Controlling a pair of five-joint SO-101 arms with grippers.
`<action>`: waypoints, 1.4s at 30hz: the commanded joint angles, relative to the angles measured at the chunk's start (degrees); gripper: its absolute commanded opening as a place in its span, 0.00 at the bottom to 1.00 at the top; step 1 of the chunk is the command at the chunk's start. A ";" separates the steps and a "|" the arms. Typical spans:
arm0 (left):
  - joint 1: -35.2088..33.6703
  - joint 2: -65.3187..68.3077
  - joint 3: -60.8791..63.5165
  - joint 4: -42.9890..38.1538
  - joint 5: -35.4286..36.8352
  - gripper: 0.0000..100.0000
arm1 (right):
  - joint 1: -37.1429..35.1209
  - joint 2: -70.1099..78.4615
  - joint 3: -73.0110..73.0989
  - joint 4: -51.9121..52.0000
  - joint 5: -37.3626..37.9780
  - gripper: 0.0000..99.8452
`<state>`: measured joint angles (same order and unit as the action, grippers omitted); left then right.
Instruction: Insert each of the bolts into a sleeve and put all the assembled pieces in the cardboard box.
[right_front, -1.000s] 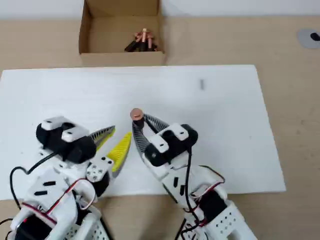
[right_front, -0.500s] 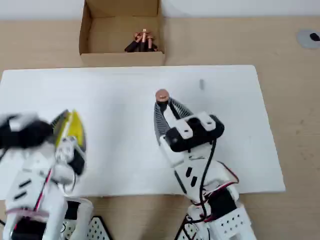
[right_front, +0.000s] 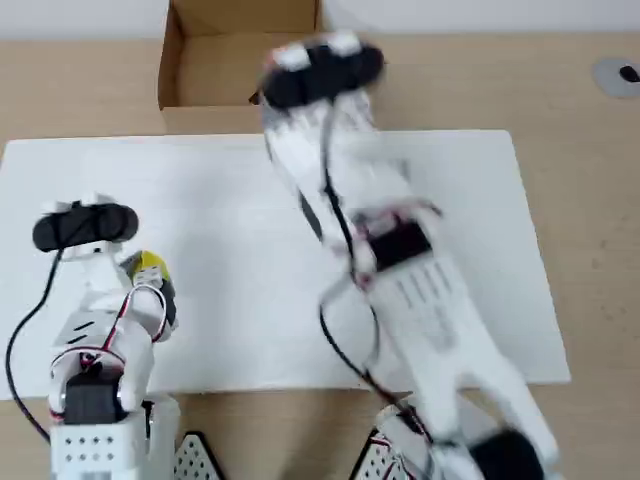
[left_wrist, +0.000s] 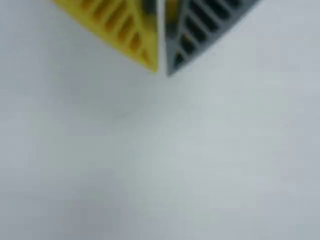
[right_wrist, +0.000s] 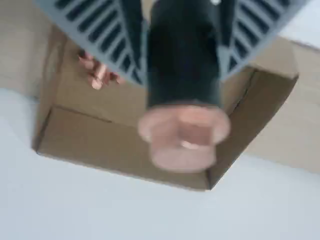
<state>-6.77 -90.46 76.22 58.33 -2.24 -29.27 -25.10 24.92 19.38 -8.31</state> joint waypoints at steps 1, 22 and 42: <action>-5.19 -1.01 2.99 -5.36 -3.08 0.01 | 2.24 12.18 -18.15 -1.67 0.35 0.01; -8.62 -13.67 20.84 -11.69 -3.08 0.00 | 9.89 74.77 -76.09 1.32 -8.53 0.01; -8.62 -13.85 20.75 -11.69 -3.08 0.00 | 12.62 97.01 -93.85 4.75 -4.04 0.01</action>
<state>-14.59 -103.47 96.44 47.43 -4.97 -17.32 72.13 -63.25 24.22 -14.64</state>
